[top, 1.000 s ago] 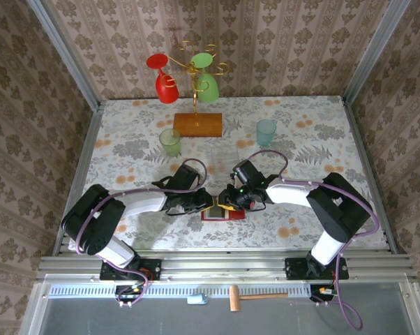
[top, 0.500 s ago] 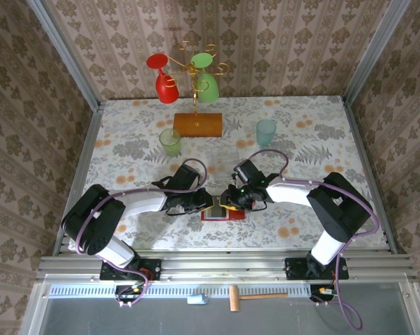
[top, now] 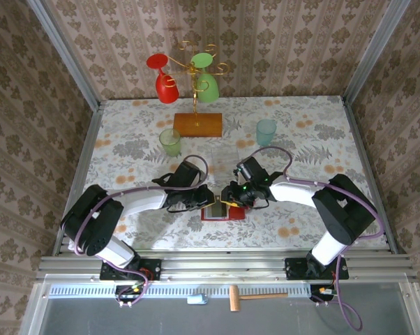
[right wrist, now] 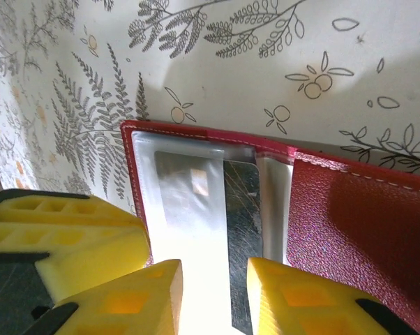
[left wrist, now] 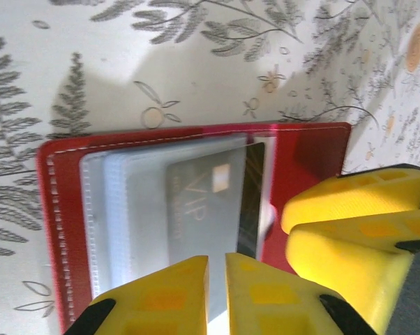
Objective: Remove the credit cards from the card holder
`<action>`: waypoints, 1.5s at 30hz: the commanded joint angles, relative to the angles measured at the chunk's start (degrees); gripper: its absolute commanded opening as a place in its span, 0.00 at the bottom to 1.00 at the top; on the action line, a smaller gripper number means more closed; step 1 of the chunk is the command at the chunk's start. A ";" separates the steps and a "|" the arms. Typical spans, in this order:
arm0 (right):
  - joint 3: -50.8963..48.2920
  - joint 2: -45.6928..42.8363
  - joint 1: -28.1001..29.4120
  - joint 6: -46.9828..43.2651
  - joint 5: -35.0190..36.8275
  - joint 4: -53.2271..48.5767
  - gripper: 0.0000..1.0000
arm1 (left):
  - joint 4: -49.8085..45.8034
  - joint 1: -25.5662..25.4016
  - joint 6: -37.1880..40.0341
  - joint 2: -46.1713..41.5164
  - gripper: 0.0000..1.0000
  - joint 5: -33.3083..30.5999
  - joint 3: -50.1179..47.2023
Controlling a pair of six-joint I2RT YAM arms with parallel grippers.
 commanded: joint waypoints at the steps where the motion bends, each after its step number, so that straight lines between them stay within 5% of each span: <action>1: -0.68 -1.48 -0.58 -1.55 -1.07 -0.81 0.36 | -3.62 -0.88 1.96 -1.29 0.14 -0.90 1.79; 11: -1.81 -0.28 -1.89 -1.77 -2.59 0.39 0.40 | -6.45 -1.15 2.71 0.29 0.11 -2.61 1.50; 23: -1.73 2.61 -2.00 -1.72 -4.49 2.07 0.28 | -6.58 -1.28 2.79 2.61 0.09 -2.52 1.58; 45: -3.67 5.11 -2.00 0.34 -7.40 7.34 0.21 | -7.34 -1.52 2.53 3.78 0.07 -2.87 1.40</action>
